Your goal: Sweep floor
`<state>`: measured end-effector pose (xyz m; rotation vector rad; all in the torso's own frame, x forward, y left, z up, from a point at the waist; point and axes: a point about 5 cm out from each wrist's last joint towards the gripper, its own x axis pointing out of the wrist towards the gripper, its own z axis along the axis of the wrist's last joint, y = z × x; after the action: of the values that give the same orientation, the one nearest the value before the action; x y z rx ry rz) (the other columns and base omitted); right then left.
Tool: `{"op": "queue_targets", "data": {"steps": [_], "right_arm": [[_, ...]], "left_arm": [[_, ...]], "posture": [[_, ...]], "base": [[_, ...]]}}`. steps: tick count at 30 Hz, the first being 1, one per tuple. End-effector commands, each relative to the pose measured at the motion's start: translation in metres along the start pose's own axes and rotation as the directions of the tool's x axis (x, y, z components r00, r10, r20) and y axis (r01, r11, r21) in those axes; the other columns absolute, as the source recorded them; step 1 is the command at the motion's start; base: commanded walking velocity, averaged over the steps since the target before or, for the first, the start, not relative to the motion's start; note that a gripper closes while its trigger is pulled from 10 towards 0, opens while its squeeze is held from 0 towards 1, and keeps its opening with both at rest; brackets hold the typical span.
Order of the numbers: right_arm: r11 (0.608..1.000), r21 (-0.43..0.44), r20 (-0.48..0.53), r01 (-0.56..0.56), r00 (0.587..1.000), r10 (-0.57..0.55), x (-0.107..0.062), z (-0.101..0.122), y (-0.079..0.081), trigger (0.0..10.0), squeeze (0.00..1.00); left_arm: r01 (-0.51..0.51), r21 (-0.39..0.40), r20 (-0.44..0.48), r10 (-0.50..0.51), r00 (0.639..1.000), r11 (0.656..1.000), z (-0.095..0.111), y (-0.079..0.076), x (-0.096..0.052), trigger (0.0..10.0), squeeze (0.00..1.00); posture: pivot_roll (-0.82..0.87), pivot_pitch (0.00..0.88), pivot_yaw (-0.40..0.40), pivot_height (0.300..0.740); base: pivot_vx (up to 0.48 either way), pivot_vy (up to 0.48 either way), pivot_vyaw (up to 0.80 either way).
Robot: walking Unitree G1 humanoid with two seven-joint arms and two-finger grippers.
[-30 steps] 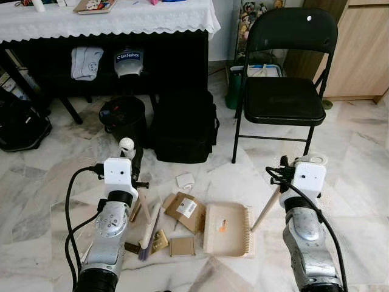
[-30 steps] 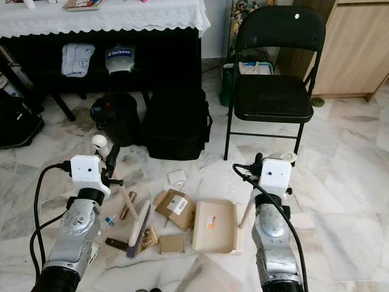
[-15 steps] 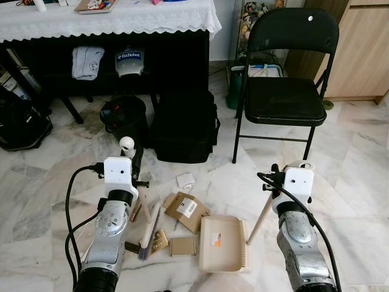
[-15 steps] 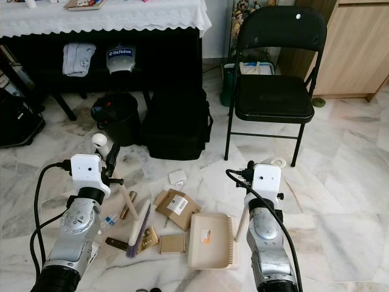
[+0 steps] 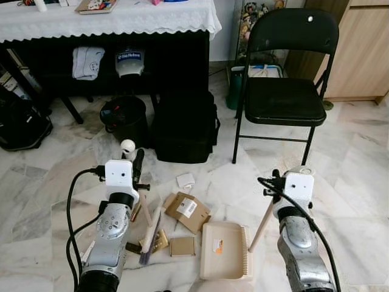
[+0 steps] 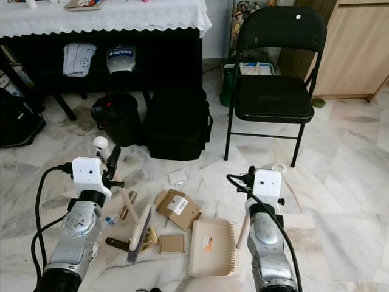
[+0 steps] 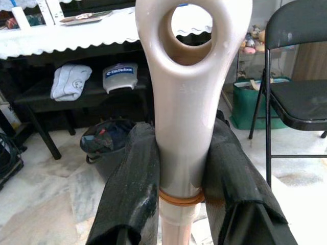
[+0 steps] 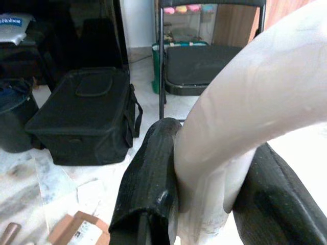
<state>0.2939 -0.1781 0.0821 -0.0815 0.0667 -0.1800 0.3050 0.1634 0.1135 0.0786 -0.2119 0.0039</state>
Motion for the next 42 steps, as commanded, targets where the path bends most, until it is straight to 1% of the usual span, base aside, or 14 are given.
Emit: {"op": "queue_targets", "data": {"steps": [1, 11, 16, 27, 37, 42], "right_arm": [[1.0, 0.007, 0.049, -0.013, 0.999, 0.012, 0.003, 0.01, 0.004, 10.0, 0.0], [1.0, 0.002, 0.048, -0.029, 0.998, 0.029, 0.005, 0.01, 0.007, 10.0, 0.0], [0.999, 0.001, 0.026, -0.032, 0.999, 0.032, 0.002, 0.002, 0.009, 10.0, 0.0], [1.0, -0.015, -0.013, -0.02, 1.0, 0.02, -0.001, -0.011, 0.005, 10.0, 0.0], [0.999, -0.025, 0.0, -0.031, 1.0, 0.031, 0.0, -0.013, 0.008, 10.0, 0.0], [0.999, -0.025, 0.024, -0.047, 0.999, 0.047, 0.001, -0.01, 0.011, 10.0, 0.0]], "left_arm": [[-0.024, 0.009, 0.045, 0.024, 0.999, 1.0, 0.008, 0.006, -0.001, 10.0, 0.0], [-0.031, 0.009, 0.04, 0.03, 0.999, 0.999, 0.007, 0.007, -0.004, 10.0, 0.0], [-0.037, 0.016, 0.041, 0.037, 0.998, 0.999, 0.008, 0.01, -0.005, 10.0, 0.0], [-0.046, 0.021, 0.04, 0.045, 0.998, 0.999, 0.008, 0.013, -0.008, 10.0, 0.0], [-0.071, 0.01, 0.018, 0.07, 0.997, 0.997, 0.005, 0.019, -0.013, 10.0, 0.0], [-0.05, 0.027, -0.011, 0.051, 0.999, 0.998, 0.001, 0.024, -0.015, 10.0, 0.0]], "posture": [[-0.01, 0.145, 0.052, 0.74], [-0.01, 0.165, 0.051, 0.74], [0.0, 0.172, 0.052, 0.74], [0.0, 0.187, 0.052, 0.74], [0.01, 0.2, 0.051, 0.74], [0.01, 0.202, 0.052, 0.74]], "base": [[0.0, 0.0, 0.0], [0.0, 0.0, 0.0], [0.0, 0.0, 0.0], [0.0, 0.0, 0.0], [0.0, 0.0, 0.0], [0.0, 0.0, 0.0]]}}
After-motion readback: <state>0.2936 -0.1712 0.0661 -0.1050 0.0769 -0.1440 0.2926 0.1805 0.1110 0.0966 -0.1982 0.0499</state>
